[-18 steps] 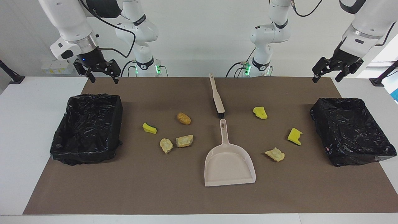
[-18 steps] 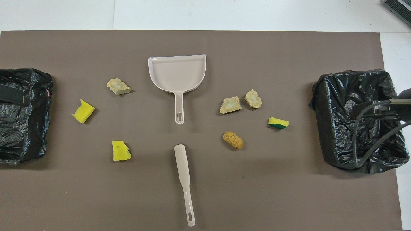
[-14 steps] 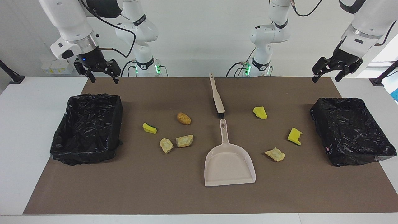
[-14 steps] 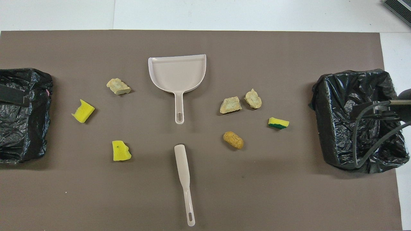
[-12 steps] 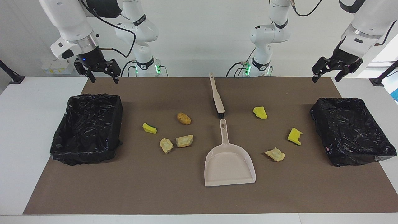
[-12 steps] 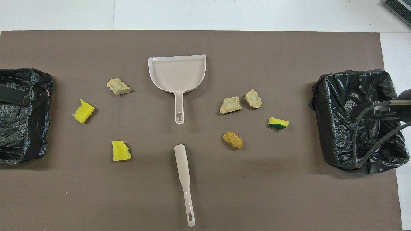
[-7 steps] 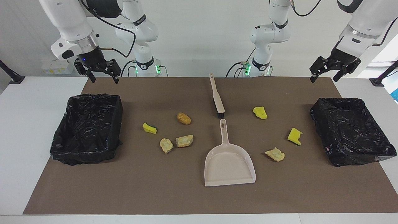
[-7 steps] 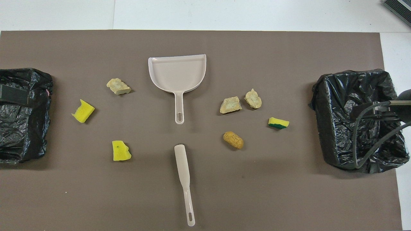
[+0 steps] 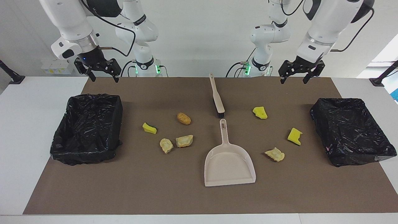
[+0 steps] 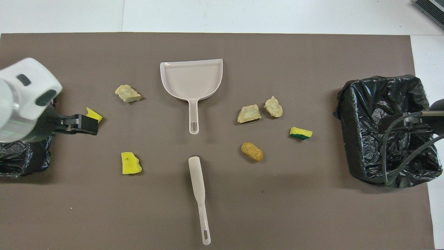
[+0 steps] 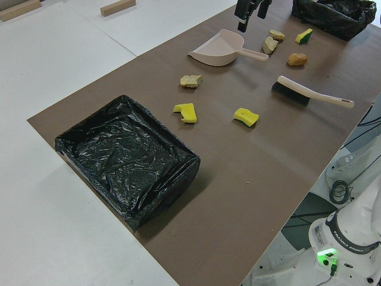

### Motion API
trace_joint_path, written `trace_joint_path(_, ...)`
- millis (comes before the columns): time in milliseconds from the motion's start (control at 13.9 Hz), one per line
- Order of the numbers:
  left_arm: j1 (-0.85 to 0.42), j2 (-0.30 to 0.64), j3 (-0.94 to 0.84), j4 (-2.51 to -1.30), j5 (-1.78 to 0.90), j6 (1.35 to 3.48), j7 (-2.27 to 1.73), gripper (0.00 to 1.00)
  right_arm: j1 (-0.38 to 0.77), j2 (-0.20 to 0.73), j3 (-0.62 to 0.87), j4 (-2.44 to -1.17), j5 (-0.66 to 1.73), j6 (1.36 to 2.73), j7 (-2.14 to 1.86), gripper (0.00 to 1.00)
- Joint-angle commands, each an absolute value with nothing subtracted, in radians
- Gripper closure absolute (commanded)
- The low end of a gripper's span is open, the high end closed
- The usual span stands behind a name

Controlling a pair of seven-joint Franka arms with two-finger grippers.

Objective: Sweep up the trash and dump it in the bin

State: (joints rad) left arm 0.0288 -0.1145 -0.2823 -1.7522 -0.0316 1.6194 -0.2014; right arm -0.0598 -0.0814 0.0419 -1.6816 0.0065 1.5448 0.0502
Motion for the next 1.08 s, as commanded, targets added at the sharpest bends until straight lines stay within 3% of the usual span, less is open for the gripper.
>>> trace_joint_path(0,-0.023,-0.225,-0.337,-1.955,-0.037,1.719,-0.314,0.0,-0.06,0.01,0.06,-1.584,-0.02,1.451,0.025,0.0)
trace_joint_path(359,-0.217,-0.258,-0.337,-2.14,-0.052,1.883,-0.524,0.0,0.015,0.17,0.083,-1.468,-0.012,1.459,0.028,0.0)
trace_joint_path(575,-0.34,-0.25,-0.337,-2.247,-0.052,1.997,-0.651,0.0,0.098,0.222,0.083,-1.465,-0.005,1.5,0.038,0.0)
trace_joint_path(1005,-0.538,-0.215,-0.339,-2.431,-0.054,2.207,-0.793,0.0,0.218,0.287,0.087,-1.537,0.044,1.735,0.037,0.0)
